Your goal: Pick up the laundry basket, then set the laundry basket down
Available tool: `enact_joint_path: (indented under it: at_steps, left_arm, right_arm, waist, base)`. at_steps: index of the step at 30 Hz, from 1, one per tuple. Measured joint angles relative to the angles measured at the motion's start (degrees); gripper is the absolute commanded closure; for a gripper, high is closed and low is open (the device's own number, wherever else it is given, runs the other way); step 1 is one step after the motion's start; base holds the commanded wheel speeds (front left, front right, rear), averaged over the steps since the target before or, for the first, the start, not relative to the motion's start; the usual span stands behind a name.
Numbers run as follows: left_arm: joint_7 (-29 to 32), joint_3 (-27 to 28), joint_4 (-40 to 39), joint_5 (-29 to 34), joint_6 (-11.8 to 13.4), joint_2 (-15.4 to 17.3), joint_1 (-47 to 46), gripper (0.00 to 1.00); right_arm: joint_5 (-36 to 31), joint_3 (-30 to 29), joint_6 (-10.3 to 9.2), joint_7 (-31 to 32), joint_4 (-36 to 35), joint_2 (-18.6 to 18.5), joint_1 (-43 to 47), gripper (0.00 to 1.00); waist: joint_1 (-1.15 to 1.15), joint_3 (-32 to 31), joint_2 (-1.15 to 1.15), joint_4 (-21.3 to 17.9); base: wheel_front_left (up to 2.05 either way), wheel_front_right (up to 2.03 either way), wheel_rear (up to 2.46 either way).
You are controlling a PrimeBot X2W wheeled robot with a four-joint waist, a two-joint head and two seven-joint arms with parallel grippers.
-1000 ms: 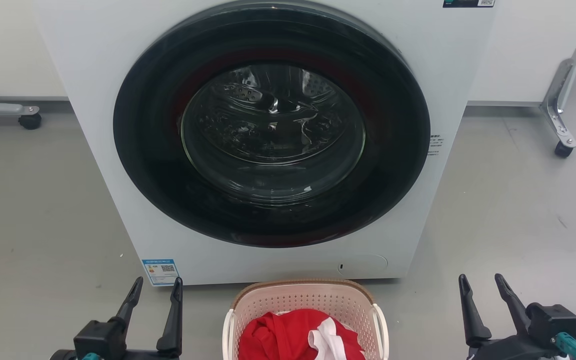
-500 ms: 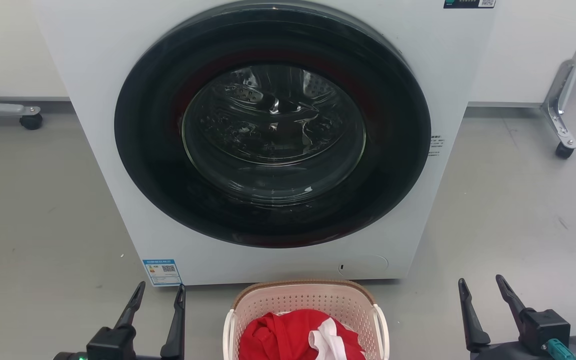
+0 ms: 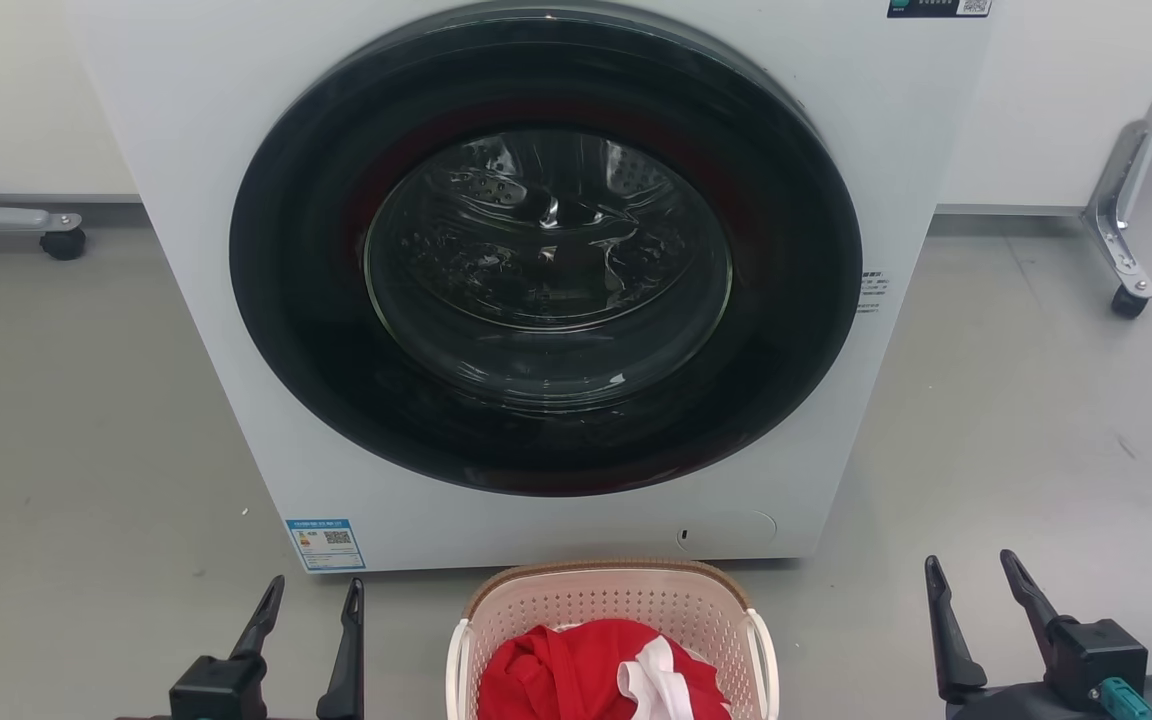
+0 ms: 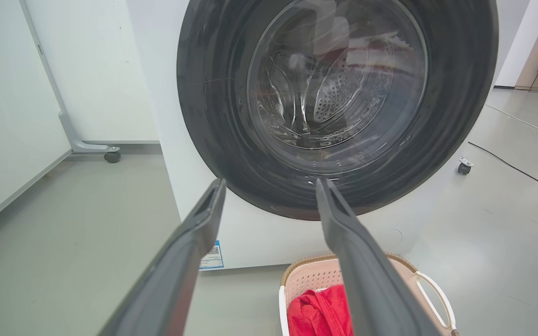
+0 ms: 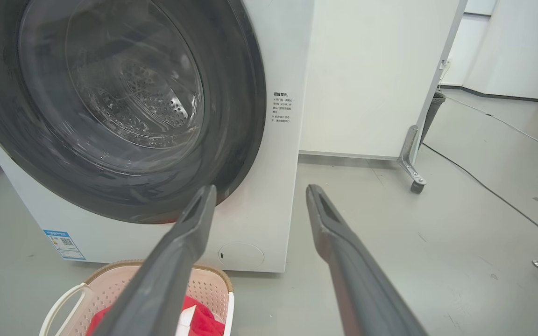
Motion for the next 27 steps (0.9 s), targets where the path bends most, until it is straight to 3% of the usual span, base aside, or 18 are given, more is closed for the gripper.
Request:
enact_joint_path:
  at_steps: [18,27]
  left_arm:
    - [0.81,0.21,-0.1,0.18,0.01,-0.41,0.53,0.0]
    - [0.89,1.3,-1.94,0.2,0.01,-1.13,0.85,0.0]
  right_arm:
    - [-0.02,-1.02,-0.01,0.0,0.05,0.85,1.13,0.0]
    - [-0.2,-1.7,-0.16,0.0,-1.14,1.14,1.26,0.0]
  waist:
    - [0.0,0.8,0.0,0.18]
    - [0.0,4.7,0.0,0.32]
  base:
    - [0.0,0.0,0.0]
    - [0.0,0.0,0.0]
